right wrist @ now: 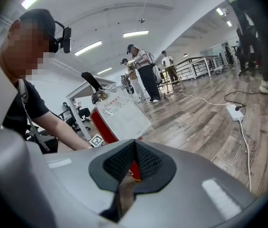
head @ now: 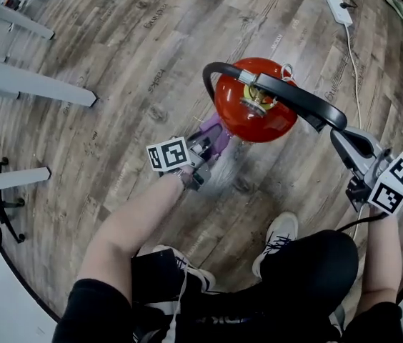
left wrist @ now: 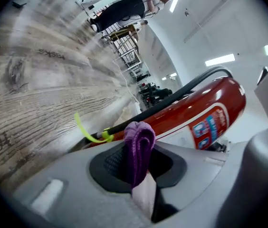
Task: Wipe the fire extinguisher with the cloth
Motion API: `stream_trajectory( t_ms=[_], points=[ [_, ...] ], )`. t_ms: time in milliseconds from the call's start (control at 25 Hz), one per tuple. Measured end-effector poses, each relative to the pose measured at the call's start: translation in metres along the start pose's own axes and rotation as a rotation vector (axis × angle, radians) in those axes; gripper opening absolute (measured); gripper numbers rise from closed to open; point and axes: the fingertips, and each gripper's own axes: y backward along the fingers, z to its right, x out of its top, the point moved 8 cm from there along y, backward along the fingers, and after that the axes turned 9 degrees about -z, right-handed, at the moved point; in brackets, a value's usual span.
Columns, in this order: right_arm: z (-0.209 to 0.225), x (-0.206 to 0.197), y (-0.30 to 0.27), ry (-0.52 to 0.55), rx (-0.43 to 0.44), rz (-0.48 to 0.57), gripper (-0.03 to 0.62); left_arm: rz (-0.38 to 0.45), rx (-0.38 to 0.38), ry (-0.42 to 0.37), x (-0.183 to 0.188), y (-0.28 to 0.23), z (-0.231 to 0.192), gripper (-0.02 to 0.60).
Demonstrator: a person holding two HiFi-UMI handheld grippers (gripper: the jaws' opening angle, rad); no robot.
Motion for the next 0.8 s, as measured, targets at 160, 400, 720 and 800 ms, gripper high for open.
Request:
stream_trajectory(
  t_ms=[160, 400, 720, 800],
  points=[
    [-0.011, 0.005, 0.006, 0.019, -0.010, 0.018, 0.005, -0.022, -0.175, -0.063, 0.022, 0.036, 0.065, 0.072],
    [-0.019, 0.009, 0.011, 0.033, -0.026, 0.029, 0.005, -0.071, -0.500, -0.318, 0.057, 0.082, 0.210, 0.071],
    [-0.021, 0.011, 0.010, 0.047, -0.027, 0.034, 0.005, -0.172, -0.534, -0.328, 0.044, 0.059, 0.249, 0.071],
    [-0.018, 0.006, 0.012, 0.037, -0.029, 0.027, 0.005, -0.186, -0.494, -0.266, 0.034, 0.048, 0.227, 0.071]
  ],
)
